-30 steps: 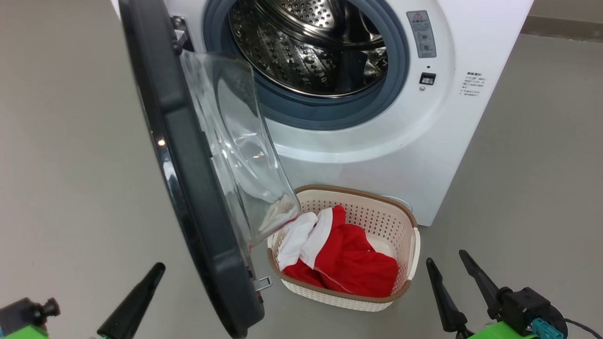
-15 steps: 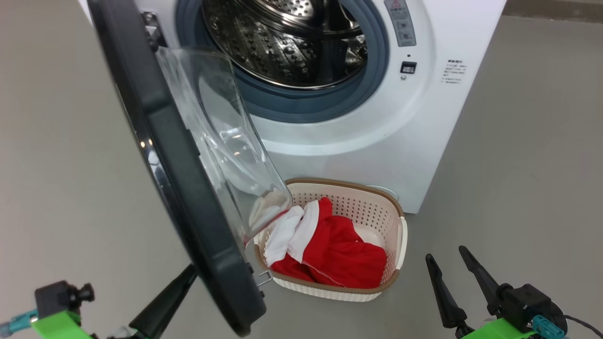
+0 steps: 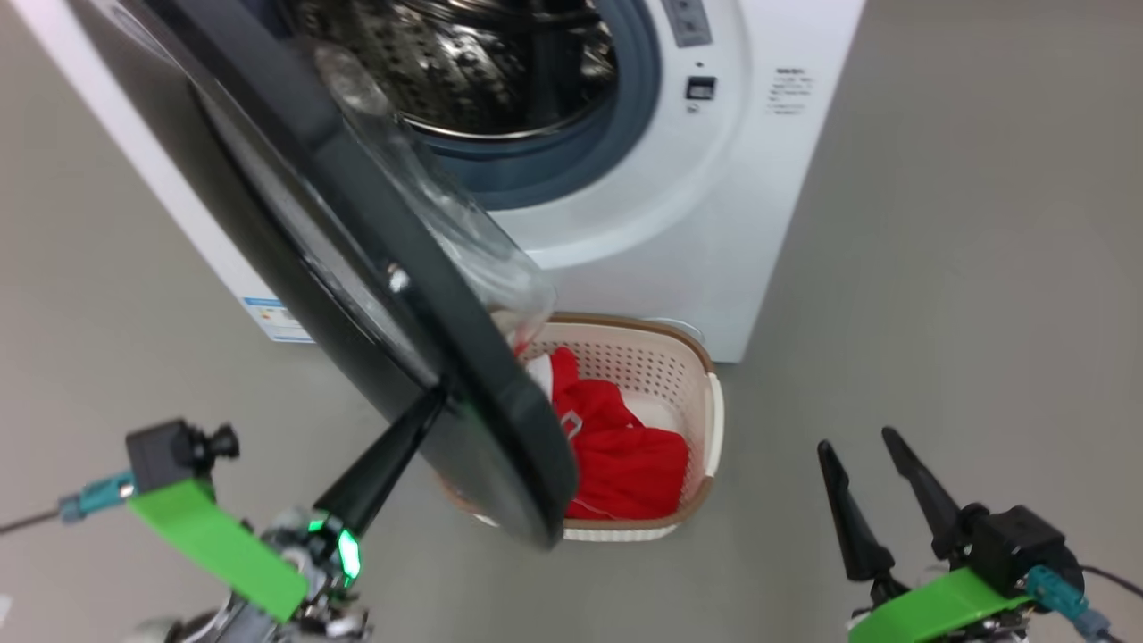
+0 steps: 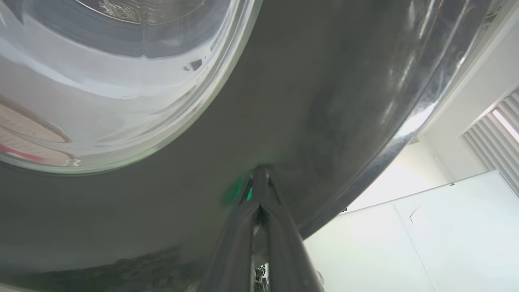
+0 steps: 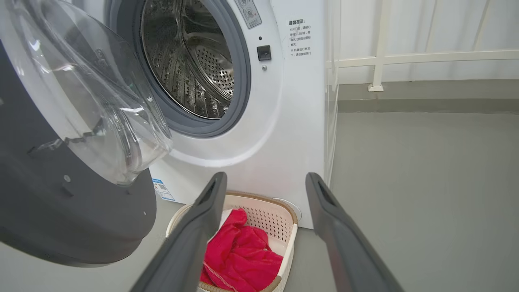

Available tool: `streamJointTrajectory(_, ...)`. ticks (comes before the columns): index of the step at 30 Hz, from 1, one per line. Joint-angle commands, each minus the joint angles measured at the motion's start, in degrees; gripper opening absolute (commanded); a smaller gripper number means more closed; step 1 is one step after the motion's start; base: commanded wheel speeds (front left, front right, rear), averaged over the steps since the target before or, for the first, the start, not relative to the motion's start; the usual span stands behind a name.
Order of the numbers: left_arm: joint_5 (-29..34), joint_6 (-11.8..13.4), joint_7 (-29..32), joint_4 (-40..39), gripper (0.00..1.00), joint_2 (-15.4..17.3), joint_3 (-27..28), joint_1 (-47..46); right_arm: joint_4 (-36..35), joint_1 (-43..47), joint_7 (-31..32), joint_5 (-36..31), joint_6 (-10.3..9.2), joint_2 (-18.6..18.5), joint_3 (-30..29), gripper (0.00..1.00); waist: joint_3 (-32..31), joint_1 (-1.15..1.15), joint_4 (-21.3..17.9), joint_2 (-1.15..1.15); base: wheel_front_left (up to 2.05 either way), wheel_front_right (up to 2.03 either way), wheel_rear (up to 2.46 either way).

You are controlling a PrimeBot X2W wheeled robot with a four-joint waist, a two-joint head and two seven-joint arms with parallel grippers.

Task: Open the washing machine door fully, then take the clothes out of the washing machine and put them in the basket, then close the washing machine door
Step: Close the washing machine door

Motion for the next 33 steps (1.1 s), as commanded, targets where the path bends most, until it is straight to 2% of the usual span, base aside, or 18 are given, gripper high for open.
streamJointTrajectory(1,1.0,-0.4,-1.4,-0.2,0.0,0.0,0.6,-4.5,-1.8,-2.9,-0.4,0.5,0.36,-0.2,0.7,1.0,2.5,0.0,-2.8,0.0,0.0,0.0,0.0)
streamJointTrajectory(11,4.6,-0.4,-10.0,7.0,0.0,1.0,-3.1,-14.7,-2.5,-5.2,-0.4,1.8,0.36,-0.2,0.3,1.0,6.8,0.0,-8.5,0.0,0.0,0.0,0.0)
streamJointTrajectory(20,5.7,-0.4,-19.7,14.5,0.0,4.2,-5.0,-24.7,-2.9,-6.6,-0.4,3.1,0.36,-0.2,0.5,1.0,9.3,0.0,-13.3,0.0,0.0,0.0,0.0)
streamJointTrajectory(33,5.8,-0.4,-29.7,26.5,0.0,8.9,-10.7,-34.8,-3.0,-6.9,-0.4,4.4,0.36,-0.2,1.5,1.0,9.7,0.0,-16.6,0.0,0.0,0.0,0.0)
